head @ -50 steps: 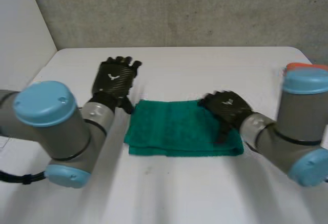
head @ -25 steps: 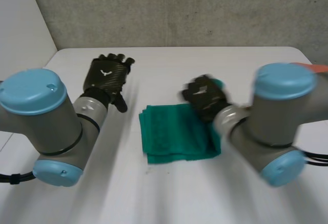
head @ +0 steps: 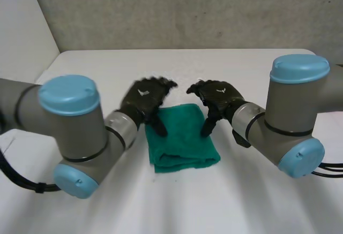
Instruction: Fold the laundry.
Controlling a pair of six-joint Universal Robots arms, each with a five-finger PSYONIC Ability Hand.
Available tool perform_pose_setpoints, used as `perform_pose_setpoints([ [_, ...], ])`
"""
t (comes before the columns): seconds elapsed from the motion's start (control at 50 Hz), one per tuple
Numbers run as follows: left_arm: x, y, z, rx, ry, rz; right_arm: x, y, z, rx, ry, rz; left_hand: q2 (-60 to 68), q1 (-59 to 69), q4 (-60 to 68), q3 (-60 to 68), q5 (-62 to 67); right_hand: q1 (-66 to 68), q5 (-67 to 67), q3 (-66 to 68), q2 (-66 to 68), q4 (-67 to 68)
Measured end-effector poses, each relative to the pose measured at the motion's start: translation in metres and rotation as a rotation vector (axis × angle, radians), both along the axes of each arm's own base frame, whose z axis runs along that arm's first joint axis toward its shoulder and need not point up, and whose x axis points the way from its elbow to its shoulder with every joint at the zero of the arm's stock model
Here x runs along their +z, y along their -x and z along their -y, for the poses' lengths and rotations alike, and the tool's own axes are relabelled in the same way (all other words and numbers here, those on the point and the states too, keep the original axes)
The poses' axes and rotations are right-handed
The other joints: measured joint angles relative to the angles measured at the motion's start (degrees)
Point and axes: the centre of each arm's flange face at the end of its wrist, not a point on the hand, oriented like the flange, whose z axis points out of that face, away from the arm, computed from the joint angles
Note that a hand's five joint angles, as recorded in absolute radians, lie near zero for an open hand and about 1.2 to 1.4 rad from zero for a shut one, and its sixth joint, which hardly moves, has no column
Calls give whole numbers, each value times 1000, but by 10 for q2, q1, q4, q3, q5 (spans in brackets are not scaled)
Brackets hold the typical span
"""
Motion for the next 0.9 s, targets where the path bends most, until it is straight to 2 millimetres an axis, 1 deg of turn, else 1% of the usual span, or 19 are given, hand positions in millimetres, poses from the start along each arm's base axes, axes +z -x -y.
perform_pose_setpoints([
  [0.08,-18,4,-3,-11,-86,55,-15,-1,2,11,-83,-24,0,0,0,1,1,0,0,0,0,0],
  [0.1,-25,3,-2,-4,-112,78,-23,-3,2,19,-115,-43,0,0,0,1,1,0,0,0,0,0],
  [0.12,-26,3,-2,-2,-116,83,-25,-3,2,21,-123,-48,0,0,0,1,1,0,0,0,0,0],
  [0.2,-42,-3,1,43,-156,160,-46,-5,1,45,-179,-115,0,0,0,1,1,0,0,0,0,0],
  [0.24,-45,-6,2,59,-157,191,-51,-5,1,53,-184,-138,0,0,0,1,1,0,0,0,0,0],
  [0.32,-47,-9,1,69,-145,248,-54,-3,1,58,-163,-182,0,0,0,0,0,-6,0,0,0,0],
  [0.42,-41,-8,-2,55,-114,274,-45,0,1,47,-113,-218,-1,-1,-1,-1,0,-7,-4,0,0,0],
  [0.44,-33,-8,-3,51,-95,267,-43,1,1,45,-107,-219,-1,-2,-1,-1,0,-7,-4,0,0,0],
  [0.46,-25,-7,-4,47,-75,254,-33,4,-2,33,-77,-218,-1,-2,-1,-1,-1,-7,-4,0,0,0],
  [0.48,-21,-7,-4,47,-66,247,-31,4,-3,29,-69,-216,-1,-2,-1,-1,0,-7,-4,0,0,0],
  [0.56,22,-5,-6,28,30,162,-12,12,-10,1,-4,-179,-1,-2,-1,-1,0,-7,-4,0,0,0],
  [0.64,54,-4,-10,-34,95,84,-1,20,-21,-15,60,-142,-1,-2,-1,-1,0,-7,-4,0,0,0],
  [0.7,75,-5,-13,-99,118,27,4,26,-34,-17,117,-114,-1,-2,-1,-1,0,-7,-4,0,0,0],
  [0.72,75,-5,-13,-99,118,27,4,26,-34,-17,117,-114,-1,-2,-1,-1,0,-7,-4,0,0,0],
  [0.74,86,-8,-12,-132,111,-8,3,27,-43,-10,135,-108,-1,-2,-1,-1,0,-7,-4,0,0,0],
  [0.78,86,-8,-12,-132,111,-8,3,27,-43,-10,135,-108,-1,-2,-1,-1,0,-7,-4,0,0,0],
  [0.8,94,-11,-11,-155,90,-41,1,27,-48,-3,138,-107,-1,-2,-1,-1,0,-7,-4,0,0,0],
  [0.84,103,-16,-8,-179,50,-84,-10,21,-66,39,136,-115,-1,-2,-1,-1,0,-7,-4,0,0,0],
  [0.9,108,-20,-5,-195,16,-112,-24,11,-79,86,133,-133,-1,-2,-1,-1,0,-7,-4,0,0,0],
])
